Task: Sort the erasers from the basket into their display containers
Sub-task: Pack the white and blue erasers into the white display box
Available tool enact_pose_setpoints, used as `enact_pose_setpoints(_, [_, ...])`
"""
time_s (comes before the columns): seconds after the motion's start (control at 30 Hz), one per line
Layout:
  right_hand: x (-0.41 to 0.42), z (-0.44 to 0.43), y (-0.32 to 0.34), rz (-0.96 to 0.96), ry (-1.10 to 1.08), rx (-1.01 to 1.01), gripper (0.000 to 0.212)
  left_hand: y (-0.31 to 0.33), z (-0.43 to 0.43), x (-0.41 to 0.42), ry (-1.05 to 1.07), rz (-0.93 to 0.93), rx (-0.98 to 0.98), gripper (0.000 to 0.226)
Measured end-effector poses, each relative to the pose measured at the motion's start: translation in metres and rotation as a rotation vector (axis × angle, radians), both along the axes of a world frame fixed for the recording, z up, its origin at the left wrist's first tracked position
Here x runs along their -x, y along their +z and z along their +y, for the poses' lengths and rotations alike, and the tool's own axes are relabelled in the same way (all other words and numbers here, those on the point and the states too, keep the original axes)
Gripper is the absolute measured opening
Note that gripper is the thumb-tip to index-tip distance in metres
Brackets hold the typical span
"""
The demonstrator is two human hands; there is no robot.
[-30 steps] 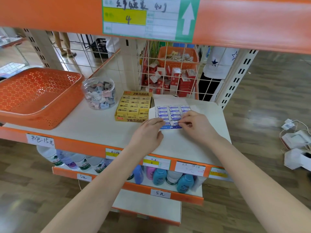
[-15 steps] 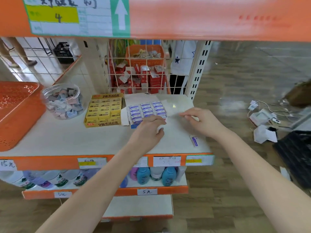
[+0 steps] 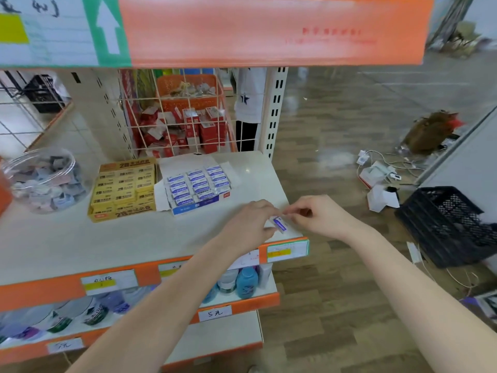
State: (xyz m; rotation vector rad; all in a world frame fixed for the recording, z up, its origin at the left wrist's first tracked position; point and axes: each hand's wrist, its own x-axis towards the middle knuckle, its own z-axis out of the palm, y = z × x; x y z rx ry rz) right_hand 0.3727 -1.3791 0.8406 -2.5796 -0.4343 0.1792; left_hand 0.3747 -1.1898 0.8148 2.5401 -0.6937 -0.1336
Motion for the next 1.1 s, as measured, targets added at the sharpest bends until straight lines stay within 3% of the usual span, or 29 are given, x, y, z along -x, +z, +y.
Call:
enact_pose_setpoints(0.33, [-0.006,0.035,-0.008,-0.097,0.119,0.132,0.018,-0.006,0.025,0.008,0.115,-0.131,-0.012,0.031])
enact_pose_setpoints(0.43, [-0.016,0.049,-0.006,-0.183,0.118,0.062,0.021,-0.004,0.048,0.011,0.278,-0.223,0.028,0.043])
enact_pose_setpoints(0.57, [-0.032,0.070,0.001,-0.301,0.084,-0.052,0.023,-0.001,0.086,0.009,0.447,-0.169,-0.148,0.061])
enact_pose_setpoints(0.7, [-0.049,0.094,0.009,-0.334,0.105,-0.051,0.026,-0.005,0.104,0.012,0.418,-0.123,-0.338,0.063])
enact_pose_setpoints(0.87, [-0.069,0.117,-0.003,-0.305,0.154,0.146,0.030,-0.004,0.106,0.012,0.413,-0.151,-0.350,0.063])
enact_pose_setpoints(1.1, [-0.074,0.127,-0.003,-0.242,0.188,0.229,0.028,-0.006,0.107,0.011,0.405,-0.157,-0.314,0.063])
